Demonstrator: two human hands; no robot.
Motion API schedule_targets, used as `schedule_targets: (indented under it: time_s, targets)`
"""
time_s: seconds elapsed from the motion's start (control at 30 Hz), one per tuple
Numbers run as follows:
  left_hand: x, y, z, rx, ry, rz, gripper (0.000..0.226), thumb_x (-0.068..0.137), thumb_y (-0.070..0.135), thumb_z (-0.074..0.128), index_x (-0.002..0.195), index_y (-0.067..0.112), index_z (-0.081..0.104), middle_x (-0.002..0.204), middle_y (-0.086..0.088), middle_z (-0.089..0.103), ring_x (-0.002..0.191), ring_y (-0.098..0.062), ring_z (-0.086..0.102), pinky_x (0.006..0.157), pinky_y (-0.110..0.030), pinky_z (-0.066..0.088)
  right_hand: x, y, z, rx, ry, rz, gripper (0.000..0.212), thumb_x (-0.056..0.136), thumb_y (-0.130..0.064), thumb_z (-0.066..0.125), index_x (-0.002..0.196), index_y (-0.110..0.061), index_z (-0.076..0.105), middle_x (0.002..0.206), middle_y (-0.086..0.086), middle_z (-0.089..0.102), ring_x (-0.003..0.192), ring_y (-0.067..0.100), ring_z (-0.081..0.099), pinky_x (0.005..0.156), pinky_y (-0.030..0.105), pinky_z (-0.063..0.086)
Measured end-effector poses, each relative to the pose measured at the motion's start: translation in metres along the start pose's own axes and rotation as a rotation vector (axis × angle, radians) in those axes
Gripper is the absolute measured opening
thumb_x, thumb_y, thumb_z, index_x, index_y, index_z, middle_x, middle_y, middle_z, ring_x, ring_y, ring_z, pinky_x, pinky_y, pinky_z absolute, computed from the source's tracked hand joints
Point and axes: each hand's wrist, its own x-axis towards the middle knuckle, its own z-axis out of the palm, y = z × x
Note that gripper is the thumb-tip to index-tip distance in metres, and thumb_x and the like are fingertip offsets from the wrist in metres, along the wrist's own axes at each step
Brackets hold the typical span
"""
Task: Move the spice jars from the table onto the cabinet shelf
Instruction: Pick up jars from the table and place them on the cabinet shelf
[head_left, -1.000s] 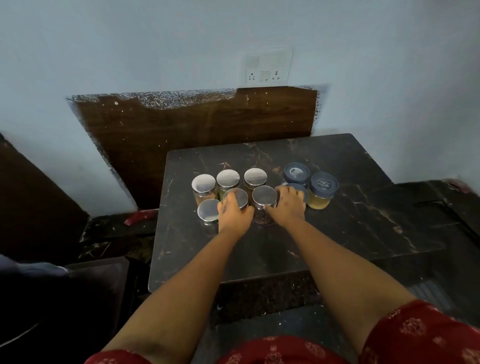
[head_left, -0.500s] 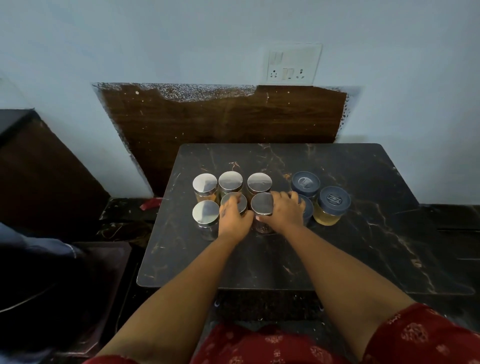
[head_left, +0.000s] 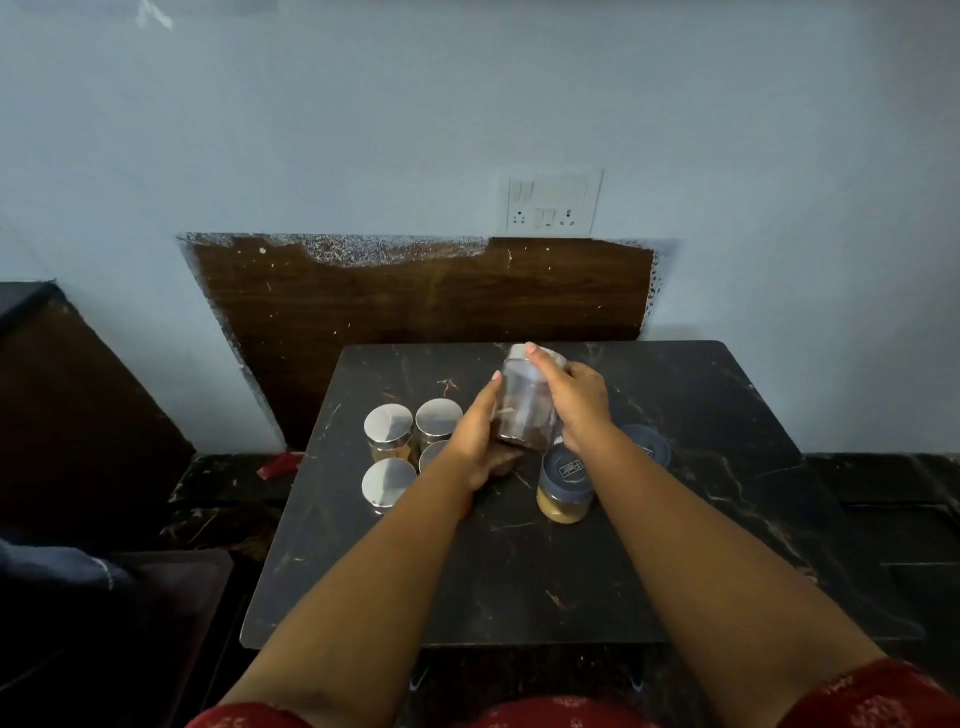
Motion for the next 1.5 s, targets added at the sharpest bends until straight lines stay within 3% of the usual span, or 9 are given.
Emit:
schedule_targets:
  time_s: [0.17, 0.23, 0.47, 0.6, 0.83, 1.0, 1.2, 1.4, 1.5]
  targets:
    - [0.003, 0.009, 0.01, -0.132, -0.077, 0.027, 0.06, 0.091, 0.062, 0.043, 0.133, 0.02, 0.055, 0.126, -0.015, 0.064, 0.115, -0.029, 0.062, 0.089, -0.041, 0.052, 0.007, -0.007, -0.004, 0.354, -0.227, 0.157, 0.073, 0.065, -0.075, 0.067, 0.104, -0.014, 0.072, 0.099, 0.013, 0.075, 0.089, 0.032, 0.073, 0.085, 0.054, 0.056]
    - [0.004, 0.012, 0.007, -0.074, -0.05, 0.039, 0.059, 0.091, 0.061, 0.045, 0.133, 0.021, 0.055, 0.121, -0.012, 0.067, 0.11, -0.026, 0.065, 0.082, -0.037, 0.055, 0.007, -0.005, -0.005, 0.422, -0.334, 0.177, 0.069, 0.073, -0.072, 0.063, 0.112, -0.016, 0.07, 0.106, 0.015, 0.074, 0.097, 0.034, 0.071, 0.091, 0.056, 0.052]
    - [0.005, 0.016, 0.007, -0.075, -0.046, 0.038, 0.049, 0.099, 0.049, 0.032, 0.118, 0.016, 0.064, 0.102, -0.008, 0.075, 0.091, -0.018, 0.072, 0.064, -0.026, 0.058, -0.002, -0.007, 0.009, 0.141, -0.277, 0.072, 0.079, 0.067, -0.058, 0.079, 0.129, -0.017, 0.053, 0.107, 0.009, 0.07, 0.093, 0.026, 0.071, 0.081, 0.046, 0.059]
    - [0.005, 0.019, 0.004, -0.161, 0.013, 0.002, 0.044, 0.102, 0.035, 0.031, 0.124, 0.01, 0.059, 0.118, -0.016, 0.066, 0.099, -0.026, 0.066, 0.066, -0.033, 0.056, 0.001, -0.008, 0.006, 0.237, -0.253, 0.11, 0.077, 0.065, -0.054, 0.075, 0.129, -0.015, 0.054, 0.11, 0.014, 0.069, 0.097, 0.032, 0.069, 0.088, 0.052, 0.055]
    - [-0.002, 0.026, 0.004, -0.119, -0.094, -0.028, 0.054, 0.091, 0.049, 0.053, 0.136, 0.018, 0.051, 0.131, -0.017, 0.059, 0.119, -0.033, 0.058, 0.085, -0.045, 0.054, -0.005, -0.008, 0.005, 0.331, -0.348, 0.124, 0.074, 0.061, -0.066, 0.065, 0.118, -0.019, 0.065, 0.111, 0.017, 0.071, 0.106, 0.036, 0.066, 0.098, 0.054, 0.048]
    - [-0.005, 0.029, 0.003, -0.086, -0.089, 0.018, 0.061, 0.087, 0.051, 0.06, 0.135, 0.014, 0.052, 0.126, -0.017, 0.063, 0.116, -0.03, 0.061, 0.093, -0.043, 0.053, -0.012, -0.007, 0.011, 0.323, -0.301, 0.013, 0.07, 0.058, -0.057, 0.078, 0.116, -0.02, 0.064, 0.104, 0.011, 0.074, 0.097, 0.028, 0.071, 0.091, 0.05, 0.054]
    - [-0.011, 0.03, -0.005, -0.078, -0.087, -0.004, 0.054, 0.098, 0.05, 0.023, 0.122, 0.017, 0.058, 0.12, -0.015, 0.064, 0.116, -0.031, 0.058, 0.094, -0.046, 0.049, -0.018, -0.01, 0.009, 0.248, -0.287, -0.089, 0.051, 0.074, -0.053, 0.058, 0.112, -0.019, 0.066, 0.101, 0.009, 0.074, 0.094, 0.027, 0.07, 0.082, 0.043, 0.057]
    - [-0.012, 0.031, -0.009, -0.037, -0.069, 0.035, 0.046, 0.098, 0.046, 0.036, 0.13, 0.02, 0.054, 0.125, -0.015, 0.064, 0.117, -0.032, 0.059, 0.104, -0.053, 0.043, -0.025, -0.013, 0.017, 0.152, -0.301, -0.091, 0.059, 0.074, -0.06, 0.07, 0.119, -0.022, 0.061, 0.102, 0.004, 0.072, 0.092, 0.021, 0.071, 0.078, 0.037, 0.057]
    - [-0.011, 0.03, -0.008, -0.033, -0.046, 0.057, 0.05, 0.094, 0.051, 0.048, 0.131, 0.018, 0.054, 0.124, -0.015, 0.064, 0.115, -0.031, 0.061, 0.1, -0.049, 0.048, -0.026, -0.012, 0.014, 0.175, -0.259, 0.001, 0.054, 0.067, -0.064, 0.069, 0.104, -0.026, 0.064, 0.095, 0.004, 0.073, 0.088, 0.021, 0.071, 0.073, 0.036, 0.056]
